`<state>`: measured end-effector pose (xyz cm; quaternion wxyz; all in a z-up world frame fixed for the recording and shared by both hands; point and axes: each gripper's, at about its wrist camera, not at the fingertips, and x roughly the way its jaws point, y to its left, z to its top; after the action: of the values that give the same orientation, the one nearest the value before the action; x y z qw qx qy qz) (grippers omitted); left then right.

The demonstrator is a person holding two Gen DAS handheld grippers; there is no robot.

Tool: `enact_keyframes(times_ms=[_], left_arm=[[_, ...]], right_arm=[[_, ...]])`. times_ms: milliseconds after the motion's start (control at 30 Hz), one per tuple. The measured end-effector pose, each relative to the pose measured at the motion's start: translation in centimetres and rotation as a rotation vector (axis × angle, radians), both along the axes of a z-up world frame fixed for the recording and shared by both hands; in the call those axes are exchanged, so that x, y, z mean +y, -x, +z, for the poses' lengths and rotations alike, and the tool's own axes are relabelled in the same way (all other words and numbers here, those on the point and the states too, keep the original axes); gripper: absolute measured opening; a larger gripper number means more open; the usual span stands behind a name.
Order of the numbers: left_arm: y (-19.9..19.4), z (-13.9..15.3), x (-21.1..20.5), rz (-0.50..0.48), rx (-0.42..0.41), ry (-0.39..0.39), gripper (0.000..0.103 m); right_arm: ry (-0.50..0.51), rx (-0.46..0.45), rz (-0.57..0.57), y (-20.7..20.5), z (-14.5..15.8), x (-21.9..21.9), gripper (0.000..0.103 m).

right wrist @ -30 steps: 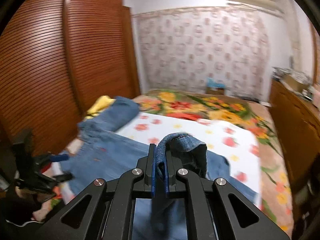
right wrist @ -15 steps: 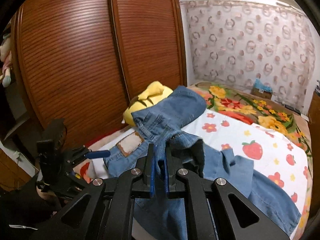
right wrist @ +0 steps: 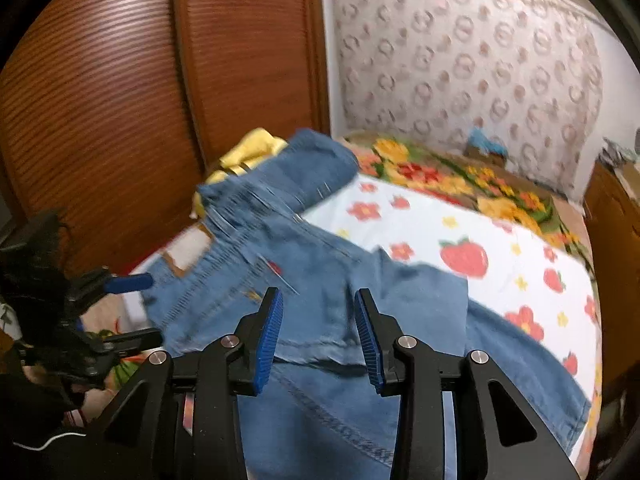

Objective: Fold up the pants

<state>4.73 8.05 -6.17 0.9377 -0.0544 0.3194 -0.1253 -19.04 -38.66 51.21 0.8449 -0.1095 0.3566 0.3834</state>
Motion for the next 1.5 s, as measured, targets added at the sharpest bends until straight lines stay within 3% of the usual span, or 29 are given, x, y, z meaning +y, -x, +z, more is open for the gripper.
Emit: enact_keyframes(times_ms=[167,300,433,500,533,567,667,867,1100,1267,1467,1500], left_arm=[[-0.5,-0.6,-2.0,-0.070,0.019,0.000,0.081],[-1.3,-1.5,-3.6,-0.133,0.048,0.003,0.061],[-2.4,-2.9,-5.0,-0.154,0.085,-0.039,0.052],[-2.6,-3.1,-5.2,-0.138,0.080,-0.072,0.039],[-2.6,-3.1,-5.1,-0.133,0.072,-0.082,0.034],[-2.5,-2.9,-5.0,-0.129,0.065,-0.089,0.026],[-2.0,-2.2,-4.5,-0.120,0.041,-0.089,0.017],[0.5,1.8,-2.3,-0.081,-0.077,-0.037,0.016],[1.5,3.9,1.6,-0.010,-0.117,-0.029,0.016],[1.3,3.1,4.9,0.044,-0.082,-0.014,0.016],[0.9,0.8,5.5,0.076,-0.016,-0.025,0.016],[0.8,0.6,5.6,0.091,-0.011,-0.037,0.017]], right_arm=[[0.053,0.078,-0.033,-1.9,-3.7,1.3,0.039],[0.080,0.147,-0.041,-3.9,-5.7,3.0,0.039],[0.073,0.203,-0.023,-5.2,-7.0,4.6,0.039],[0.068,0.231,-0.014,-5.8,-7.3,5.3,0.039],[0.061,0.245,-0.002,-6.0,-7.4,5.7,0.028],[0.047,0.253,0.023,-6.0,-7.2,6.3,0.005],[0.005,0.247,0.075,-7.1,-6.6,7.3,0.006],[-0.094,0.147,0.121,-7.4,-0.8,10.2,0.006],[-0.115,0.045,0.195,-7.7,4.4,17.2,0.006],[-0.077,0.035,0.226,-7.9,3.6,22.6,0.006],[-0.005,0.071,0.226,-10.1,0.4,29.2,0.006],[-0.002,0.075,0.225,-10.5,0.5,28.5,0.006]])
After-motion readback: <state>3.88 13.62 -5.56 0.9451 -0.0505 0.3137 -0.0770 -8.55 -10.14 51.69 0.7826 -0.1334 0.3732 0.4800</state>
